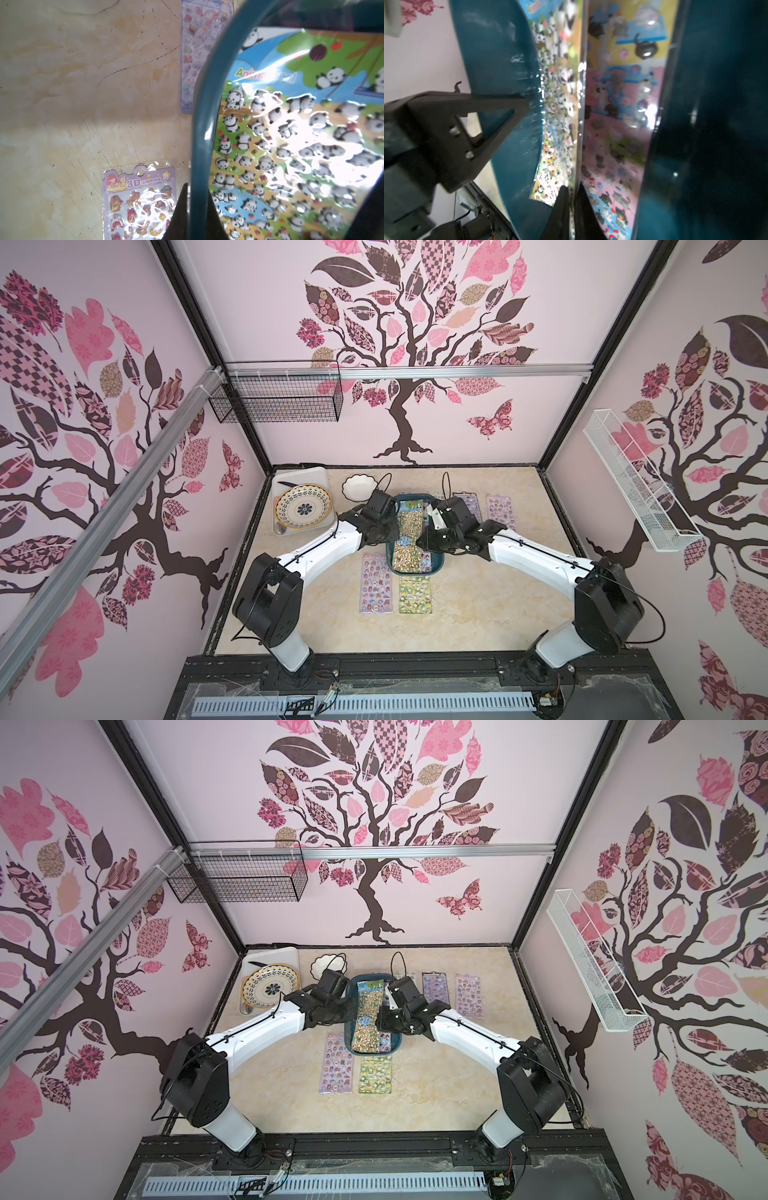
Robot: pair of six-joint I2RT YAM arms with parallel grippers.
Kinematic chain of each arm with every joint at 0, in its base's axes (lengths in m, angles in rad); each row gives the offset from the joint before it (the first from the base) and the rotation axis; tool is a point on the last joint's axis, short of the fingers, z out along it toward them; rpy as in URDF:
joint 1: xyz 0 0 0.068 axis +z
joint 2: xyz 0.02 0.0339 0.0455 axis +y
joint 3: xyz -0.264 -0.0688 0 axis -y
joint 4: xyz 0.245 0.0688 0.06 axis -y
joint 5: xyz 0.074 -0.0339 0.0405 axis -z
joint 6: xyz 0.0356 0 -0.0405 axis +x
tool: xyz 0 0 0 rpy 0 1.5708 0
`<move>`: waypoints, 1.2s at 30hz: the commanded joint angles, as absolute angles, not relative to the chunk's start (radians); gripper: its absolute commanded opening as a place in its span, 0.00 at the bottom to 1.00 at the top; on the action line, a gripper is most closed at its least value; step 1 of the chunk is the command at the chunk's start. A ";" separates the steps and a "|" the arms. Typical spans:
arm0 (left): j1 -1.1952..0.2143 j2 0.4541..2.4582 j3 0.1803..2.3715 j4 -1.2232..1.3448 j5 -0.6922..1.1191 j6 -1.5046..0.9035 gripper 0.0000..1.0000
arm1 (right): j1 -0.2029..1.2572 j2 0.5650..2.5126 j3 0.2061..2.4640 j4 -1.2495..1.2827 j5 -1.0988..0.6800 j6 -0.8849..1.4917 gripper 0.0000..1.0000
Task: Take the stickers out of the storage box
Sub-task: Pick up the sticker from the storage box.
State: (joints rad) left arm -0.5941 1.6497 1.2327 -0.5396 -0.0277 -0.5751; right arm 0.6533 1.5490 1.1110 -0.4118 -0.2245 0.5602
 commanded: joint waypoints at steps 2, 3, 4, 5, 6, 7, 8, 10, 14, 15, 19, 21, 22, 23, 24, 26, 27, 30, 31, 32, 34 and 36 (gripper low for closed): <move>-0.592 1.648 1.251 -0.500 -0.015 -0.574 0.00 | 0.654 1.588 1.210 -0.595 -0.012 0.569 0.04; -0.593 1.646 1.252 -0.499 -0.017 -0.574 0.00 | 0.654 1.584 1.217 -0.619 0.013 0.564 0.03; -0.593 1.645 1.252 -0.500 -0.015 -0.574 0.00 | 0.654 1.577 1.219 -0.640 0.038 0.561 0.02; -0.592 1.643 1.252 -0.499 -0.016 -0.574 0.00 | 0.655 1.567 1.222 -0.660 0.057 0.559 0.02; -0.591 1.644 1.253 -0.499 -0.016 -0.574 0.00 | 0.654 1.557 1.222 -0.677 0.077 0.557 0.02; -0.590 1.643 1.253 -0.500 -0.014 -0.575 0.00 | 0.654 1.546 1.222 -0.705 0.103 0.556 0.02; -0.591 1.643 1.253 -0.500 -0.015 -0.576 0.00 | 0.653 1.532 1.221 -0.725 0.123 0.556 0.02; -0.589 1.641 1.252 -0.500 -0.017 -0.576 0.00 | 0.654 1.502 1.208 -0.746 0.148 0.552 0.02; -0.587 1.638 1.252 -0.502 -0.020 -0.576 0.00 | 0.654 1.454 1.187 -0.781 0.194 0.538 0.03; -0.585 1.637 1.253 -0.503 -0.021 -0.576 0.00 | 0.655 1.448 1.186 -0.790 0.200 0.533 0.03; -0.582 1.637 1.255 -0.509 -0.035 -0.571 0.00 | 0.652 1.405 1.179 -0.807 0.181 0.529 0.00; -0.582 1.638 1.259 -0.518 -0.048 -0.568 0.00 | 0.651 1.374 1.167 -0.796 0.135 0.531 0.00; -0.582 1.638 1.261 -0.522 -0.058 -0.565 0.00 | 0.650 1.358 1.164 -0.791 0.112 0.536 0.00; -0.582 1.640 1.264 -0.526 -0.065 -0.563 0.00 | 0.649 1.343 1.161 -0.790 0.094 0.540 0.00; -0.580 1.643 1.266 -0.532 -0.073 -0.563 0.00 | 0.643 1.327 1.161 -0.791 0.069 0.544 0.00; -0.579 1.650 1.274 -0.544 -0.085 -0.559 0.00 | 0.623 1.304 1.161 -0.796 0.019 0.555 0.00; -0.578 1.654 1.279 -0.551 -0.089 -0.557 0.00 | 0.606 1.293 1.161 -0.802 -0.013 0.563 0.00; -0.572 1.658 1.286 -0.567 -0.106 -0.554 0.00 | 0.524 1.268 1.148 -0.811 -0.153 0.577 0.00; -0.568 1.657 1.288 -0.569 -0.110 -0.555 0.00 | 0.494 1.261 1.141 -0.811 -0.201 0.575 0.00; -0.565 1.655 1.288 -0.569 -0.113 -0.553 0.00 | 0.472 1.255 1.135 -0.817 -0.228 0.574 0.00; -0.548 1.649 1.290 -0.575 -0.123 -0.555 0.00 | 0.436 1.240 1.125 -0.838 -0.253 0.562 0.00; -0.525 1.643 1.293 -0.584 -0.135 -0.557 0.00 | 0.420 1.227 1.114 -0.862 -0.247 0.544 0.00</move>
